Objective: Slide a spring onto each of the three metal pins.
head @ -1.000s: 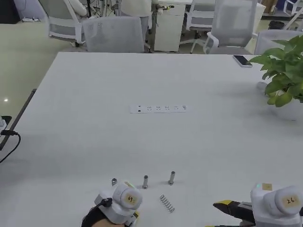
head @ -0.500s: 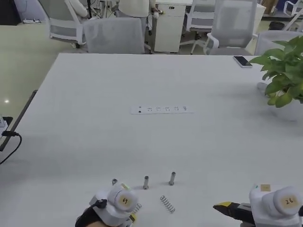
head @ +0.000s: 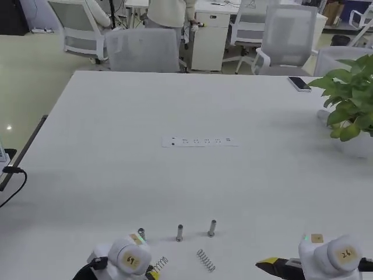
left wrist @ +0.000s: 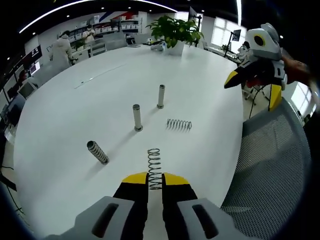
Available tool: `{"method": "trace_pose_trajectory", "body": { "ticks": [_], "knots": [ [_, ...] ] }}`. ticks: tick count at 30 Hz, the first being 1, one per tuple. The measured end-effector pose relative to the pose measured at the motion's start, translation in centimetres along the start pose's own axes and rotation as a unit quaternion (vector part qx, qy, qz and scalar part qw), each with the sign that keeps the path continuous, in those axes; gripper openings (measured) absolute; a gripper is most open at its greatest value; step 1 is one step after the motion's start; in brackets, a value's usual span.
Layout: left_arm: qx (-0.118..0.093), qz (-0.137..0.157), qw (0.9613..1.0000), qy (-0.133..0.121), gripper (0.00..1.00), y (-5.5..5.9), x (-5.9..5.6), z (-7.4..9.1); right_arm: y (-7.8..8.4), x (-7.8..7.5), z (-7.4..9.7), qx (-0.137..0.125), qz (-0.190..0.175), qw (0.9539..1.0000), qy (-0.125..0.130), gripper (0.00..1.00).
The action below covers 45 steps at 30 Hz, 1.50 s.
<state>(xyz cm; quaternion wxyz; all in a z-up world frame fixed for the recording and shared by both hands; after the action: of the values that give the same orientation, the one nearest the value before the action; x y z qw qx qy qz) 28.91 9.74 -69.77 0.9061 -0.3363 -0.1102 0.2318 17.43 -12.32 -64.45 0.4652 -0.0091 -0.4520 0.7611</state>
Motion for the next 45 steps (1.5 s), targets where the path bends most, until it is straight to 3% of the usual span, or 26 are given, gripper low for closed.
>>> {"method": "trace_pose_trajectory", "body": {
  "ticks": [8, 18, 30, 45],
  "knots": [
    [-0.022, -0.009, 0.9997, 0.000, 0.02, -1.1, 0.4, 1.3, 0.1, 0.3, -0.3, -0.003, 0.000, 1.0000, -0.006, 0.66],
    [-0.040, -0.005, 0.9990, 0.018, 0.02, -1.3, 0.2, 2.3, -0.1, 1.0, -0.9, 0.001, 0.008, 0.9997, -0.024, 0.62],
    [-0.059, -0.013, 0.9977, 0.029, 0.02, -2.1, -0.2, 3.3, -1.7, 1.5, -2.0, 0.000, 0.026, 0.9984, -0.049, 0.57],
    [-0.079, -0.038, 0.9950, 0.049, 0.02, -3.6, -2.2, 3.8, -4.0, 2.2, -4.1, -0.011, 0.051, 0.9951, -0.085, 0.50]
  ]
}}
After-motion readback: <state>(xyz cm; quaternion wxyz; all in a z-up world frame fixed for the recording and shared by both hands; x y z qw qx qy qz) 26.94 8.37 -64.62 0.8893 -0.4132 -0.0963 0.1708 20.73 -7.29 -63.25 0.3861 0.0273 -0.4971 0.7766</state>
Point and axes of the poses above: the centre of the closed fingertips' face, and the gripper's own axes: z roughly backward along the fingers, x roughly to its left, y roughly out of its underside, the point moved 7 cm from there along z, roughly backward along the fingers, and after that the axes turned 6 degrees about -y, right-handed, at the moved point
